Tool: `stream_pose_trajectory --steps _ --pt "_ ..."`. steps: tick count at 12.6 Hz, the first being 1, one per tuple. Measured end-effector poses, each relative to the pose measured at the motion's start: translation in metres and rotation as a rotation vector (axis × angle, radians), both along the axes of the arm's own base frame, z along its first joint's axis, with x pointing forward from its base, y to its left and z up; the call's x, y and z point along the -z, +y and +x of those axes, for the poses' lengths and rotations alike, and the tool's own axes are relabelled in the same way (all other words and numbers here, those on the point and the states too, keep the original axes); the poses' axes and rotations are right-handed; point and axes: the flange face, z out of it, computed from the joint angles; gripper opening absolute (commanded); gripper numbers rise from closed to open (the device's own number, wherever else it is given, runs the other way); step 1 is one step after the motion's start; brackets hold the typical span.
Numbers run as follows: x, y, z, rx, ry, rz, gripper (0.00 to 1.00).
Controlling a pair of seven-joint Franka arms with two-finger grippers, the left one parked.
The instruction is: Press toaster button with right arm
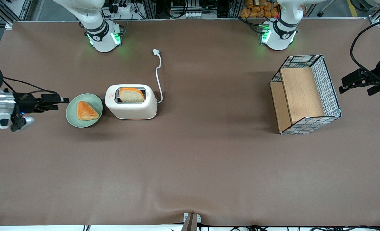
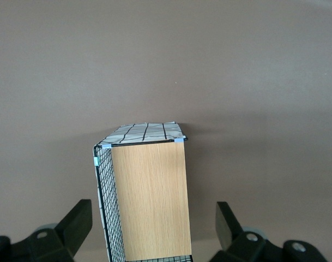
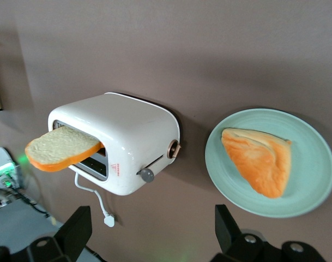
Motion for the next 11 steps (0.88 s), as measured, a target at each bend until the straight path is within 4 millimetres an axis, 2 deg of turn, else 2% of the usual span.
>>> stream_pose_trajectory --steps 3,5,9,11 --pt "-0.046 0.048 -0.004 -0.016 -0.029 -0.162 1.00" --pt "-0.059 0.068 -0.005 -0.028 -0.065 -0.229 1.00" --pt "-0.052 0.063 -0.020 -0.006 -0.093 -0.251 1.00" --pt "-0.056 0.062 -0.030 0.010 -0.094 -0.259 1.00"
